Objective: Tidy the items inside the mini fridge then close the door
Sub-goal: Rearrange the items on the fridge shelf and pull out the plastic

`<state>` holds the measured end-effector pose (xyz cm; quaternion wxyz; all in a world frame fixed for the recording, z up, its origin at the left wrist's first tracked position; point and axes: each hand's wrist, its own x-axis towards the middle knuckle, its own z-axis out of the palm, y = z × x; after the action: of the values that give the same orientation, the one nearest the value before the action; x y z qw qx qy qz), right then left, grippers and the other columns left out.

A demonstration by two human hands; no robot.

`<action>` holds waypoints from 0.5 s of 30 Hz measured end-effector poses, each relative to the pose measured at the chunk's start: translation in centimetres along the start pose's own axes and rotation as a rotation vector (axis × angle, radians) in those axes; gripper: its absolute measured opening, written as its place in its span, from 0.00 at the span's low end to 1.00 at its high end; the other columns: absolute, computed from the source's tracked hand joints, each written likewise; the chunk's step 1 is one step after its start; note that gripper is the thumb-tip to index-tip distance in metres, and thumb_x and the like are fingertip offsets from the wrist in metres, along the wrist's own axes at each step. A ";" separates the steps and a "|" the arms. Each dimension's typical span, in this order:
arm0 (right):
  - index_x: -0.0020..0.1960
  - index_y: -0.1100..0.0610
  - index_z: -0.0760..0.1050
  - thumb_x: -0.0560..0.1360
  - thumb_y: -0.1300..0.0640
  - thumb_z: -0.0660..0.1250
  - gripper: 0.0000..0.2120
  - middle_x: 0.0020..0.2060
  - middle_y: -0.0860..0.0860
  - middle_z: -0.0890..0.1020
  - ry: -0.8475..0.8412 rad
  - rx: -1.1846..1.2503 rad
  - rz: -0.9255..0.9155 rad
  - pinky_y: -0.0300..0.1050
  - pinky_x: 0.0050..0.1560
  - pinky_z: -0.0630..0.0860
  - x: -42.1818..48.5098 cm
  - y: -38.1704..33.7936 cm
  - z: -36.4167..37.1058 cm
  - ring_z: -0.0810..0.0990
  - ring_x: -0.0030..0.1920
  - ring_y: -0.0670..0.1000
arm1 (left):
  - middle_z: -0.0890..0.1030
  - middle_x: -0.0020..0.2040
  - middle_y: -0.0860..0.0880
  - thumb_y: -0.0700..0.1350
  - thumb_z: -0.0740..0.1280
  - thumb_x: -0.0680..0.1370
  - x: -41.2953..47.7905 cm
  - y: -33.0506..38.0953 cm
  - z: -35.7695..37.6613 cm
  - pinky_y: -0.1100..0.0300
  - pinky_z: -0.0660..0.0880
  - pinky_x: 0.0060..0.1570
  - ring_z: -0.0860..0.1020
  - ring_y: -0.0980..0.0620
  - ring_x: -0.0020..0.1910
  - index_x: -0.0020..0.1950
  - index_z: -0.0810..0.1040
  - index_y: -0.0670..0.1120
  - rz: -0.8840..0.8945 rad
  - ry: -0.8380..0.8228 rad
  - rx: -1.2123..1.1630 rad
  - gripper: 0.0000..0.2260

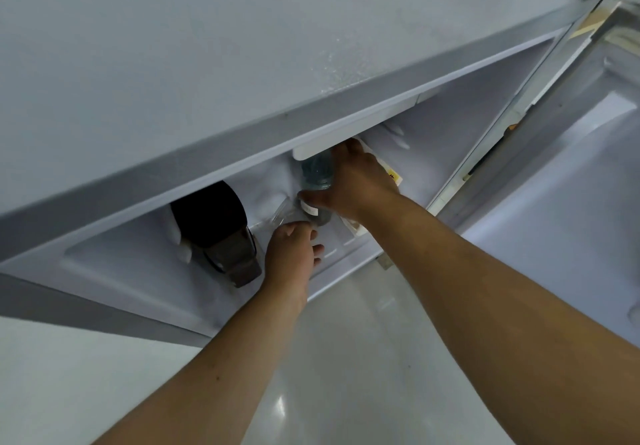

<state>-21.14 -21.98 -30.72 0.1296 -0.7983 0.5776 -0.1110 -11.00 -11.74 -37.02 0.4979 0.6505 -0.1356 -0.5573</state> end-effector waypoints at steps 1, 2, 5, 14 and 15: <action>0.80 0.49 0.56 0.63 0.30 0.75 0.54 0.74 0.54 0.68 -0.013 -0.018 -0.006 0.53 0.58 0.79 0.2 -0.2 0.1 0.75 0.65 0.59 | 0.84 0.54 0.48 0.45 0.61 0.81 0.1 0.3 -0.1 0.54 0.79 0.44 0.85 0.51 0.47 0.51 0.81 0.50 -0.005 0.005 -0.012 0.09; 0.80 0.50 0.56 0.64 0.30 0.75 0.54 0.73 0.55 0.69 -0.023 -0.035 -0.011 0.54 0.58 0.79 0.5 -0.4 0.2 0.76 0.64 0.59 | 0.84 0.54 0.48 0.46 0.61 0.81 0.3 0.6 -0.1 0.55 0.79 0.44 0.85 0.51 0.47 0.53 0.81 0.49 -0.001 0.012 -0.032 0.09; 0.79 0.52 0.59 0.67 0.34 0.76 0.49 0.70 0.56 0.72 -0.050 -0.069 -0.011 0.53 0.57 0.79 1.2 -0.9 0.4 0.77 0.62 0.59 | 0.83 0.55 0.39 0.50 0.62 0.82 0.6 2.0 0.2 0.53 0.82 0.51 0.87 0.51 0.42 0.64 0.78 0.43 0.034 0.022 -0.098 0.16; 0.74 0.49 0.63 0.64 0.33 0.76 0.46 0.63 0.55 0.75 0.150 0.081 0.036 0.52 0.45 0.79 -6.4 1.5 0.4 0.78 0.56 0.59 | 0.88 0.43 0.50 0.57 0.65 0.80 -1.6 0.7 0.4 0.58 0.81 0.35 0.86 0.54 0.36 0.54 0.81 0.47 0.042 -0.085 -0.021 0.15; 0.74 0.48 0.61 0.64 0.32 0.75 0.46 0.62 0.54 0.75 0.124 0.060 0.071 0.51 0.44 0.78 -7.8 2.3 0.9 0.78 0.55 0.59 | 0.88 0.42 0.51 0.57 0.66 0.80 -1.7 -0.2 0.3 0.57 0.81 0.36 0.86 0.54 0.37 0.53 0.81 0.48 -0.008 -0.095 -0.018 0.14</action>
<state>-25.27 -15.14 -32.55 0.1214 -0.7645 0.6091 -0.1726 -11.91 -10.53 -36.18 0.4944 0.6194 -0.1514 -0.5907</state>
